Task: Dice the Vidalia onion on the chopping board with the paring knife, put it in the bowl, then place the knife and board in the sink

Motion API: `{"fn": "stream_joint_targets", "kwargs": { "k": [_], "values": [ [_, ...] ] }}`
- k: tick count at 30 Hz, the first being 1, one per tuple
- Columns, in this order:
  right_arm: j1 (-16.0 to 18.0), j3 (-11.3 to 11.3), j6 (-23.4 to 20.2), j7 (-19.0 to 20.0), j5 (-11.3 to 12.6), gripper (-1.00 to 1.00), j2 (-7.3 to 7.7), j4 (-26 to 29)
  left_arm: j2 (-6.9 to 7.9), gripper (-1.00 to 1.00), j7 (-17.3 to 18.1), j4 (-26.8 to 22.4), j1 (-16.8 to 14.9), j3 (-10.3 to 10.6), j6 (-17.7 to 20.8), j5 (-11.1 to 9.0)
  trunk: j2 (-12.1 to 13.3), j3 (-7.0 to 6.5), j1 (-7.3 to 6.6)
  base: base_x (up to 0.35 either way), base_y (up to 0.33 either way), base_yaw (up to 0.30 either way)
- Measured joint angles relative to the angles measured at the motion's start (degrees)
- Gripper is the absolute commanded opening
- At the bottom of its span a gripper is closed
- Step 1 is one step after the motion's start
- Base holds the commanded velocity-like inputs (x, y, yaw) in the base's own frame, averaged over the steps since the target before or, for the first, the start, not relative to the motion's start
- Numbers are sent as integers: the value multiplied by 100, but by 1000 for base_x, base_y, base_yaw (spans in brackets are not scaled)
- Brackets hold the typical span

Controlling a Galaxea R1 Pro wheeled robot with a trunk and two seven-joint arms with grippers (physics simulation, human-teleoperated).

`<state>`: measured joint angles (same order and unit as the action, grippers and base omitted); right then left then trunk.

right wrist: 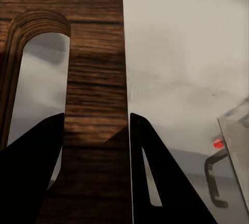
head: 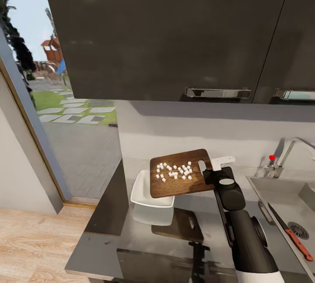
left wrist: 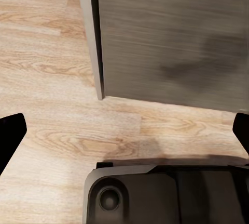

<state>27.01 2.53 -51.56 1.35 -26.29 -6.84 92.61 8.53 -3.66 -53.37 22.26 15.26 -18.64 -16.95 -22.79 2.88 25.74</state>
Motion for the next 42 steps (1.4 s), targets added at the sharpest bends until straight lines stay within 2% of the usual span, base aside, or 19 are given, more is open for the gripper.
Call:
{"fn": "stream_joint_targets", "kwargs": {
  "k": [6, 14, 17, 21, 27, 37, 42],
  "values": [
    [0, 21, 0, -1, -149, -100, -21, -2, 0, 100, 0, 0, 0, 0, 0, 0, 0, 0, 0, 1, -1, 0],
    [0, 160, -8, -2, -282, -100, -35, -2, 0, 100, 0, 0, 0, 0, 0, 0, 0, 0, 0, 0, -1, 0],
    [0, 172, -9, -4, -294, -100, -40, -5, 0, 100, 0, 1, 0, 1, -1, -1, 0, 0, -1, 69, -83, 0],
    [0, 172, -9, -2, -523, -100, -46, -5, 0, 100, 0, 0, 0, 0, 0, 0, 0, 0, 0, 63, -68, 0],
    [1, 173, -10, -1, -579, -100, -57, -2, 0, 100, 0, 0, 0, 0, 0, 0, 0, 0, 0, 9, -9, 0],
    [1, 182, -52, -6, -610, -100, -180, -6, 0, 100, 0, -6, 0, 0, 0, 0, 0, 0, 0, 5, 5, 0],
    [0, 182, -53, -2, -810, -100, -215, -10, 0, 100, 0, -9, 0, -1, 0, 0, 0, 0, -1, 89, 84, 0]
  ]
}}
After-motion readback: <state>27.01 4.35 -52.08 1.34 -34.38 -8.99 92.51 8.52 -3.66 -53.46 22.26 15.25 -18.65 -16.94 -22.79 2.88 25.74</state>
